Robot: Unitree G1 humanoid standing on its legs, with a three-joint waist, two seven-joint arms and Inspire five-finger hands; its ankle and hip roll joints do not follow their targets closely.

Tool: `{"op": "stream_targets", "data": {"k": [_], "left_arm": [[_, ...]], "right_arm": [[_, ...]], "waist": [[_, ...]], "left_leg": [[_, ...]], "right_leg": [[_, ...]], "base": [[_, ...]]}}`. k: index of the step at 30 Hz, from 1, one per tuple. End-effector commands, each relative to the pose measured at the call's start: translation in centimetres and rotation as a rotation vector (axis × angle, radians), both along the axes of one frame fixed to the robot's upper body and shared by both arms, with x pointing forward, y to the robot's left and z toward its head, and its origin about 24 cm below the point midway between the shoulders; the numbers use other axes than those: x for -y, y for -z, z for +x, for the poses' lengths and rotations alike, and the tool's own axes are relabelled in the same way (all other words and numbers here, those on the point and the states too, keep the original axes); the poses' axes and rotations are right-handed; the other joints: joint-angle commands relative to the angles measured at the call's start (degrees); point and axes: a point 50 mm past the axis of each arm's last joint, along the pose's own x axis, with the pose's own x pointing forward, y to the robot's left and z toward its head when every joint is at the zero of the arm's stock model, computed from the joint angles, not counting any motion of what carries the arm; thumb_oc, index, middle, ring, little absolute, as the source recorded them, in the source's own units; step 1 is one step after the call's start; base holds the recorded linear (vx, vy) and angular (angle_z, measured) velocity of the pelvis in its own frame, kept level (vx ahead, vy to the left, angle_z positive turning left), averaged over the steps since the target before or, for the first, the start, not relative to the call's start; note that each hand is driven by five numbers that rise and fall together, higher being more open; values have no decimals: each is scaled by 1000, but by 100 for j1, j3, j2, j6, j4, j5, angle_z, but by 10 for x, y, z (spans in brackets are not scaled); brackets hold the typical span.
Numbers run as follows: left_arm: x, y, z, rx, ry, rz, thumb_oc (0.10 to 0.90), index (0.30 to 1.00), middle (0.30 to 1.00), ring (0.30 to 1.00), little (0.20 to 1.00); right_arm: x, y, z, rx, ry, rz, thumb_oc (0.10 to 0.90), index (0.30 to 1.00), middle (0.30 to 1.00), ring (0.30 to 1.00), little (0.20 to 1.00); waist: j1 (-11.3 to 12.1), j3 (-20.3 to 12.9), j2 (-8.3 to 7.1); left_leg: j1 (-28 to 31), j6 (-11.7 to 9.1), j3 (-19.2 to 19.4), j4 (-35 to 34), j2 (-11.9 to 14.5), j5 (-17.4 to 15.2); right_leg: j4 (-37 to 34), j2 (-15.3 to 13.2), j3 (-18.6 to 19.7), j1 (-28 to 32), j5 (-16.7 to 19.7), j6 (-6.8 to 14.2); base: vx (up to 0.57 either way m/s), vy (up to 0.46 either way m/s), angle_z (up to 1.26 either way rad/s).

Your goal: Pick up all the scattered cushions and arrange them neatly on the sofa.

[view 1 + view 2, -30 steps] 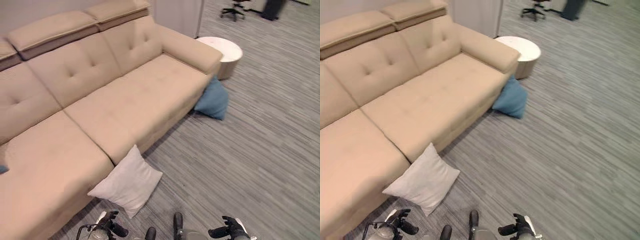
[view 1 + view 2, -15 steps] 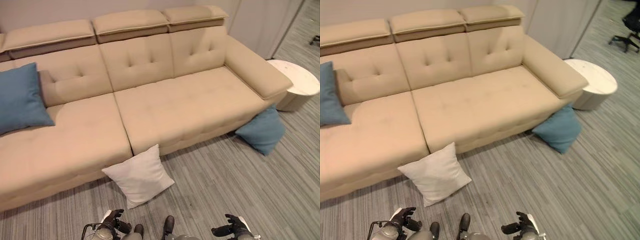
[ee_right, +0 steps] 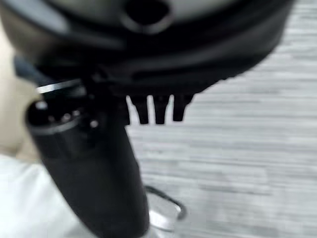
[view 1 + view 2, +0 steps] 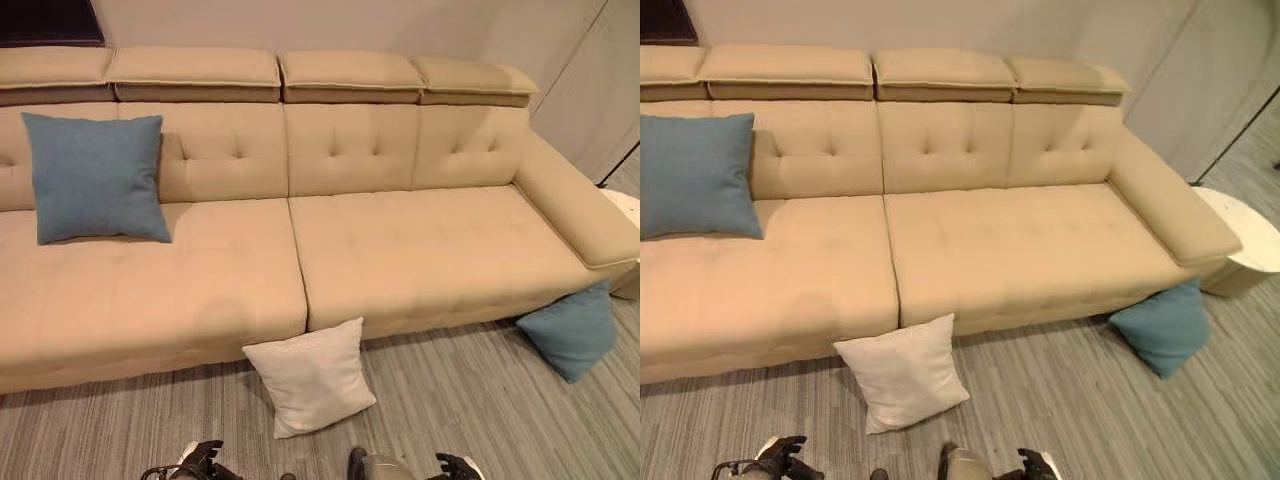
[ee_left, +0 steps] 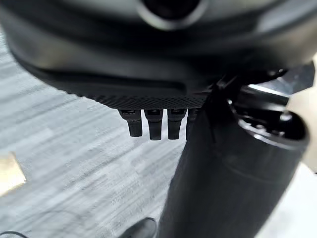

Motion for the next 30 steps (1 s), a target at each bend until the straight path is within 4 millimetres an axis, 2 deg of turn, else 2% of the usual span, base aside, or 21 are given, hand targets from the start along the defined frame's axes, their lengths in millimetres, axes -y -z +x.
{"op": "stream_targets", "data": {"k": [1,3,8,13,16,23,27,30], "left_arm": [[4,-7,23,80,45,2,800,900,900,900,900],[5,-6,21,76,43,0,800,900,900,900,900],[8,-3,16,65,37,-11,800,900,900,900,900],[21,-2,21,80,57,-47,800,900,900,900,900],[23,-1,18,67,68,-52,800,900,900,900,900],[8,-3,15,62,31,-16,800,900,900,900,900],[0,-5,15,60,20,8,800,900,900,900,900],[-6,-6,14,62,-2,20,800,900,900,900,900]], "right_arm": [[26,-9,8,27,14,-84,800,900,900,900,900],[26,-8,6,18,7,-86,800,900,900,900,900],[29,-9,6,12,-10,-103,800,900,900,900,900],[32,-11,7,26,-10,-106,800,900,900,900,900],[30,-9,4,12,-24,-105,800,900,900,900,900],[24,-8,8,5,-45,-100,800,900,900,900,900],[22,-9,12,12,-49,-94,800,900,900,900,900],[22,-8,10,10,-39,-92,800,900,900,900,900]], "waist": [[-120,279,-56],[-94,260,-97],[-14,97,-98],[-19,23,-102],[-9,14,-136],[9,74,-201],[12,115,-189],[77,67,-148]], "left_leg": [[-195,-438,-213,373,129,-368],[-193,-462,-220,407,120,-406],[-125,-600,-363,294,246,-390],[-46,-739,-366,167,375,-325],[8,-710,-318,109,371,-315],[-244,-580,-309,181,231,-263],[-338,-525,-283,247,235,-232],[-381,-521,-238,233,264,-182]], "right_leg": [[-846,23,-349,883,452,145],[-975,-29,-422,980,507,133],[-1256,57,-622,1354,445,29],[-1671,138,-904,1743,393,-17],[-1782,142,-821,1795,485,28],[-1513,45,-505,1323,708,173],[-1149,15,-354,1174,612,207],[-882,-13,-343,1362,434,159]], "base": [[161,-85,67],[99,-130,90],[134,-167,38],[63,-81,24],[-13,74,-6],[-105,105,-25],[-69,48,-26],[-92,27,-13]]}}
